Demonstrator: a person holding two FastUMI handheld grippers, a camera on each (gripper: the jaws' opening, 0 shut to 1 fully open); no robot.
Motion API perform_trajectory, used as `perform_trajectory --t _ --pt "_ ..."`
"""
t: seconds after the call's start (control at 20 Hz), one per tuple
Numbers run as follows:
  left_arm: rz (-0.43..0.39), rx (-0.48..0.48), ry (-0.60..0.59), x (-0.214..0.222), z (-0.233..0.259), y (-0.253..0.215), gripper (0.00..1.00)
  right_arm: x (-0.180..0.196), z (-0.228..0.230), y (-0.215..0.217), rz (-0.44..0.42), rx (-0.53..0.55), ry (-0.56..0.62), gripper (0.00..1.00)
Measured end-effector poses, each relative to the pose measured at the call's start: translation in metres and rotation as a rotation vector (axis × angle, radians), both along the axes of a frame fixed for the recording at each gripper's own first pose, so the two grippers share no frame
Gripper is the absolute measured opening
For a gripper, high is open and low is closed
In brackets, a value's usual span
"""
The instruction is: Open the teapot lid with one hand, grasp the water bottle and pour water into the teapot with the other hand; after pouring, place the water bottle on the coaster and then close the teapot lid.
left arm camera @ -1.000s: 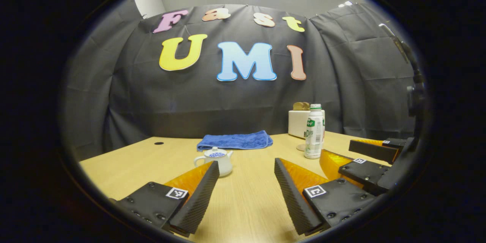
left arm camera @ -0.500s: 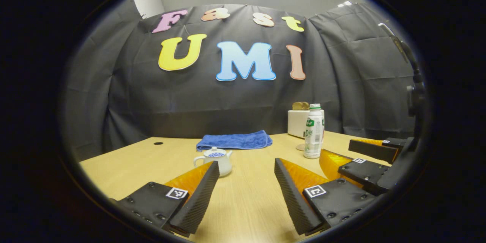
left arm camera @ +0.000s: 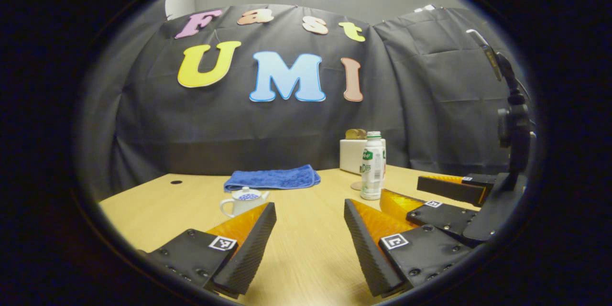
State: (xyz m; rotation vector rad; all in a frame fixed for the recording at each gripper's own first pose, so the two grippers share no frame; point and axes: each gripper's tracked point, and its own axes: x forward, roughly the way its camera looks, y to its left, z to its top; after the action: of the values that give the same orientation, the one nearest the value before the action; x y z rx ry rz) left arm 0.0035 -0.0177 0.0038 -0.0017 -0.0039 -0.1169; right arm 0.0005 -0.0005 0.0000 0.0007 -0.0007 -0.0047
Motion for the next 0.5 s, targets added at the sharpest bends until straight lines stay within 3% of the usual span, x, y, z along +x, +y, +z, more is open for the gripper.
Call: perform_trajectory --t 0.5 --pt "0.041 0.0 0.001 0.0005 -0.0009 0.0048 0.98 -0.0007 0.0006 -0.0001 -0.005 0.0 0.001 0.95"
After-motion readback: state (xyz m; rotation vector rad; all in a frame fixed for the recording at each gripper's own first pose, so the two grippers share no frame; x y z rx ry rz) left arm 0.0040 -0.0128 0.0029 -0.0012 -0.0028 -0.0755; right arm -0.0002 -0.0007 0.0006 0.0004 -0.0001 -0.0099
